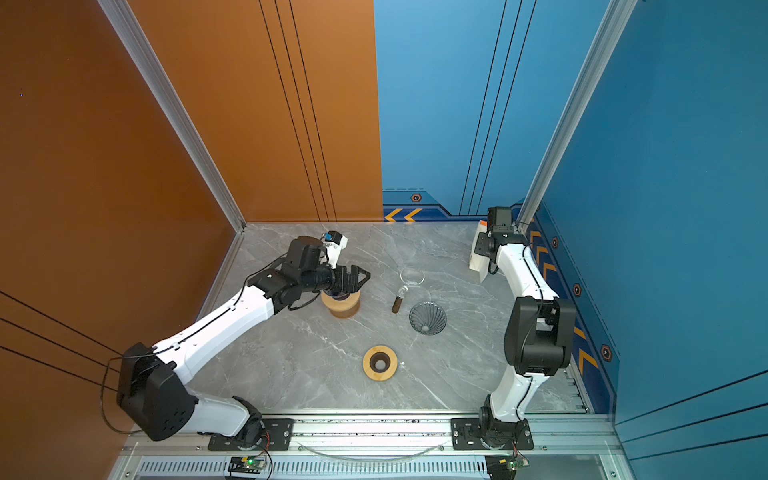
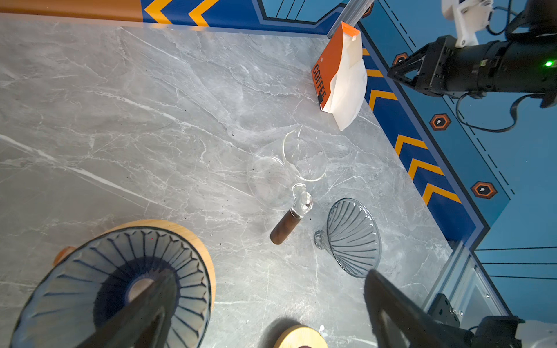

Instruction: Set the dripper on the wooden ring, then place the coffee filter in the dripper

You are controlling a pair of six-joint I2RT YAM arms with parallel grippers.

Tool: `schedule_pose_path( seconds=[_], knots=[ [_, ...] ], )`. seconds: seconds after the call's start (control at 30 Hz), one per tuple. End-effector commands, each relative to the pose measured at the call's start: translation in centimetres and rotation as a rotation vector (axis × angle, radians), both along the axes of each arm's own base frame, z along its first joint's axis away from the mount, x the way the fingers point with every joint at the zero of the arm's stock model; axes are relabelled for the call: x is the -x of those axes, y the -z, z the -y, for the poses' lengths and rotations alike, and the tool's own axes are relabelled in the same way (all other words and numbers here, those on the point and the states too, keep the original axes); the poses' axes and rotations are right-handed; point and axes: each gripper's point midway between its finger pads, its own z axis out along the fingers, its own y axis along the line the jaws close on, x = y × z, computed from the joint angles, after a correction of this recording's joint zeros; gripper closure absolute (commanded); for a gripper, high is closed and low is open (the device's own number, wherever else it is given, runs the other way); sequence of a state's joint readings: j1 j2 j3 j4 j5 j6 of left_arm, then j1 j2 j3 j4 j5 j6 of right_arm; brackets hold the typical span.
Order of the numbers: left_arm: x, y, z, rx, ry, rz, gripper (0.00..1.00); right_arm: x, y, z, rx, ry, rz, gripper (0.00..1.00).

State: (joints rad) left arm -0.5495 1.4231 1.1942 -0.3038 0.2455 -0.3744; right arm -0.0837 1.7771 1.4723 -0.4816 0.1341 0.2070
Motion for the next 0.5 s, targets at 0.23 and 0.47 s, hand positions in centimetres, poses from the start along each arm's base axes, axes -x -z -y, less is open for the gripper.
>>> schedule_pose_path(
  seconds=[0.23, 0.47],
  knots=[
    [0.2, -2.2, 0.4, -0.002, 0.015, 0.064, 0.02, 1.3, 4.6, 1.3, -0.035, -0.008, -0.123, 0.77],
    [0.0, -2.0, 0.6, -0.008, 0.014, 0.055, 0.02, 0.6, 6.6, 1.6, -0.08, -0.014, -0.15, 0.77]
  ],
)
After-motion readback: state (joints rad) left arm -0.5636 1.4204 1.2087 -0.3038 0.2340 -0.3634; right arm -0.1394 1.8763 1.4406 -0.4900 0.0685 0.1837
